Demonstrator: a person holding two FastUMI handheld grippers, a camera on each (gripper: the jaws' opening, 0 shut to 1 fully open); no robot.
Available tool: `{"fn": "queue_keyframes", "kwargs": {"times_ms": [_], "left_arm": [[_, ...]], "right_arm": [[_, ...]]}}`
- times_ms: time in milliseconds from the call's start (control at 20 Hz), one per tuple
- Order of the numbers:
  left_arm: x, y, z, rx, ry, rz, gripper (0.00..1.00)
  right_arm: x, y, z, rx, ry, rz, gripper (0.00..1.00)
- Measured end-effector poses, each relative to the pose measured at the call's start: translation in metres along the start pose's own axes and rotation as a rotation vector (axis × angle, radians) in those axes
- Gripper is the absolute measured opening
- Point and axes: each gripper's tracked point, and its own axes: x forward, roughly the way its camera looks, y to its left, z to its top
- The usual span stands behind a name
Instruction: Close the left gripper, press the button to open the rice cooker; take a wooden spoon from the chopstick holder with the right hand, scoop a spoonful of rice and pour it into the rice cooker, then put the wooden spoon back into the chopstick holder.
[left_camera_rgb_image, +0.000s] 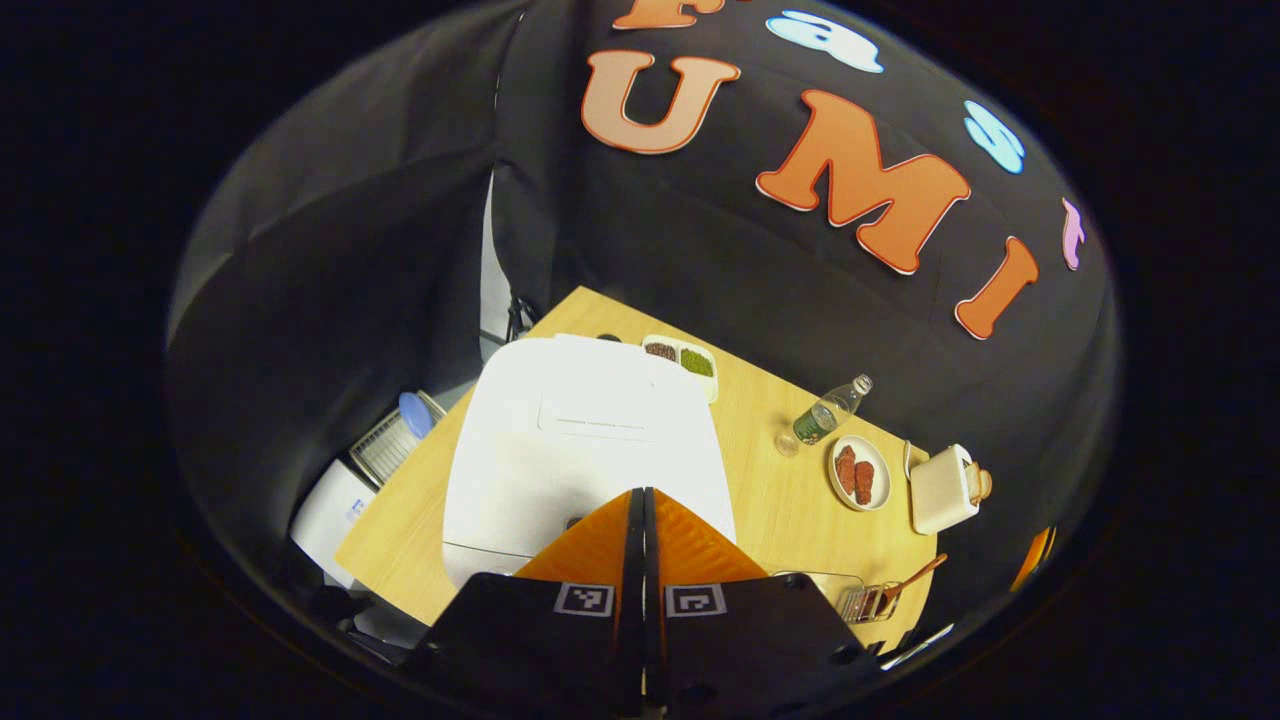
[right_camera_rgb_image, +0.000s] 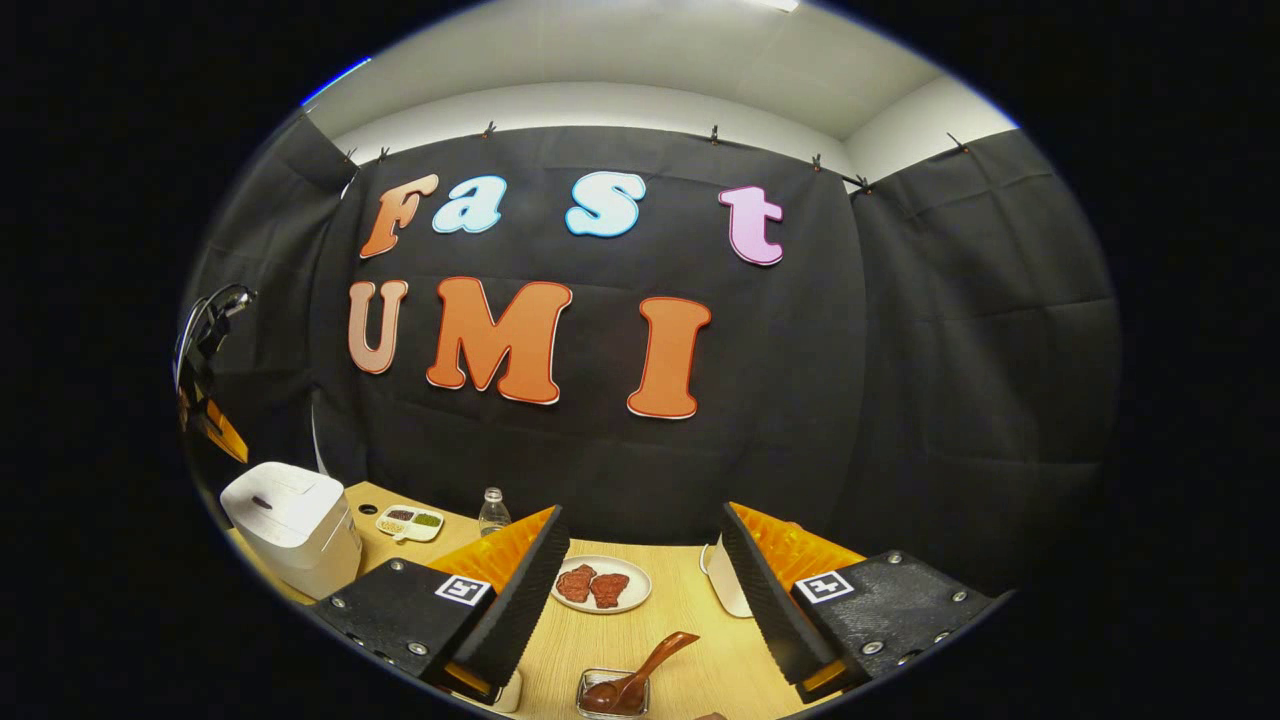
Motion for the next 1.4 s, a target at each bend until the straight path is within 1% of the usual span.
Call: {"fn": "queue_keyframes", "kwargs": {"times_ms": [50, 200, 350, 400, 450, 500, 550, 600, 650, 800, 850, 900, 950, 1100, 1150, 1200, 1300, 1400], "left_arm": [[0.007, -0.001, -0.003, -0.025, 0.027, -0.022, 0.05], [0.029, 0.017, -0.016, -0.076, 0.106, -0.009, 0.05], [0.046, 0.023, -0.027, -0.111, 0.163, -0.017, 0.05], [0.051, 0.027, -0.032, -0.118, 0.18, -0.01, 0.06], [0.053, 0.027, -0.032, -0.124, 0.186, -0.022, 0.06], [0.056, 0.028, -0.028, -0.123, 0.166, -0.025, 0.06], [0.054, 0.029, -0.033, -0.128, 0.179, -0.023, 0.06], [0.055, 0.033, -0.037, -0.119, 0.176, -0.013, 0.09], [0.053, 0.03, -0.044, -0.118, 0.182, -0.012, 0.06], [0.054, 0.028, -0.043, -0.078, 0.151, -0.012, 0.05], [0.052, 0.027, -0.042, -0.092, 0.154, -0.021, 0.06], [0.049, 0.028, -0.041, -0.111, 0.158, -0.032, 0.06], [0.046, 0.028, -0.038, -0.143, 0.161, -0.058, 0.06], [0.03, 0.018, -0.011, -0.292, 0.146, -0.208, 0.06], [0.023, 0.02, -0.002, -0.315, 0.13, -0.242, 0.06], [0.017, 0.024, 0.004, -0.317, 0.12, -0.255, 0.06], [0.007, 0.034, 0.008, -0.283, 0.103, -0.244, 0.06], [-0.002, 0.032, 0.009, -0.266, 0.082, -0.25, 0.05]], "right_arm": [[0.001, 0.001, -0.001, -0.004, 0.004, 0.002, 0.95], [0.001, 0.005, -0.007, -0.017, 0.02, 0.006, 0.95], [0.0, 0.007, -0.013, -0.026, 0.036, 0.006, 0.95], [0.0, 0.009, -0.015, -0.028, 0.043, 0.006, 0.95], [0.0, 0.01, -0.017, -0.03, 0.048, 0.006, 0.95], [0.0, 0.011, -0.018, -0.032, 0.053, 0.006, 0.95], [-0.001, 0.012, -0.02, -0.034, 0.06, 0.006, 0.95], [0.0, 0.014, -0.024, -0.035, 0.065, 0.008, 0.95], [0.0, 0.017, -0.025, -0.036, 0.071, 0.008, 0.95], [-0.001, 0.026, -0.032, -0.02, 0.098, 0.018, 0.95], [-0.002, 0.03, -0.035, -0.014, 0.117, 0.028, 0.95], [-0.003, 0.033, -0.039, -0.015, 0.129, 0.031, 0.95], [-0.002, 0.035, -0.04, -0.021, 0.139, 0.032, 0.95], [-0.009, 0.035, -0.04, -0.027, 0.15, 0.014, 0.95], [-0.012, 0.035, -0.041, -0.026, 0.158, 0.006, 0.95], [-0.016, 0.034, -0.045, -0.026, 0.17, -0.003, 0.95], [-0.024, 0.028, -0.051, -0.026, 0.195, -0.023, 0.95], [-0.029, 0.023, -0.056, -0.034, 0.208, -0.041, 0.95]]}}
